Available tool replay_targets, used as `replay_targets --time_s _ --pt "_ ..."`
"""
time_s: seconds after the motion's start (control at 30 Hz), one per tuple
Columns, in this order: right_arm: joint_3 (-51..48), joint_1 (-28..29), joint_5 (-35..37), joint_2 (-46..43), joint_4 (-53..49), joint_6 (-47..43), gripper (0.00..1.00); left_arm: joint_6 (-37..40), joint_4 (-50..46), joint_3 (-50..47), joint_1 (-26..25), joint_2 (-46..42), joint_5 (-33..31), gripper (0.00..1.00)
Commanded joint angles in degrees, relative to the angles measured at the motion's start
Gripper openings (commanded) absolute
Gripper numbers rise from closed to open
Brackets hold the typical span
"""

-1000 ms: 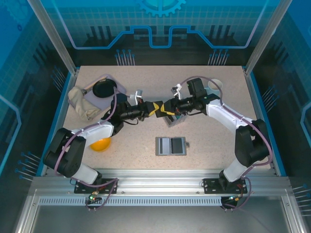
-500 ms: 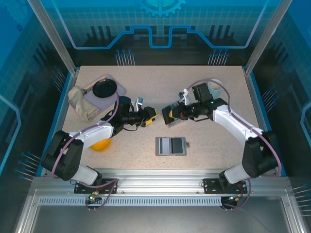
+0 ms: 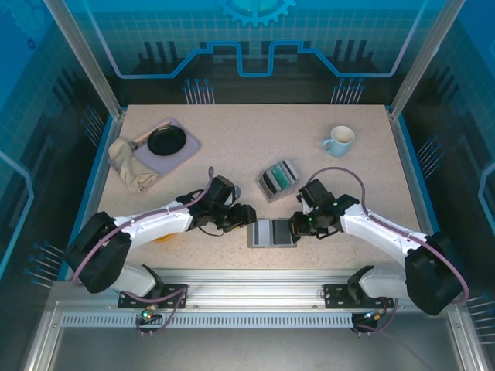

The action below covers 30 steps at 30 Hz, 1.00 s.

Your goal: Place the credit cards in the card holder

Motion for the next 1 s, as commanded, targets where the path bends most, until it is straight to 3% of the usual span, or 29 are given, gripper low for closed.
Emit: replay_targets --time_s 0.0,0.4,0.97 --pt "-0.85 0.33 2.14 -1.05 1.12 1.01 0.05 1.57 -2.29 1.19 -0.92 1.96 -2.05 0.56" --pt "-1.73 -0.53 2.69 -2.33 0.98 2.15 0.05 1.40 -0.27 2.05 -1.77 8.33 -1.02 0.49" --pt "-4.46 -1.82 -3.16 -0.61 5.82 4.47 0.05 0.62 2.88 0.86 -2.26 12.69 0.18 0.35"
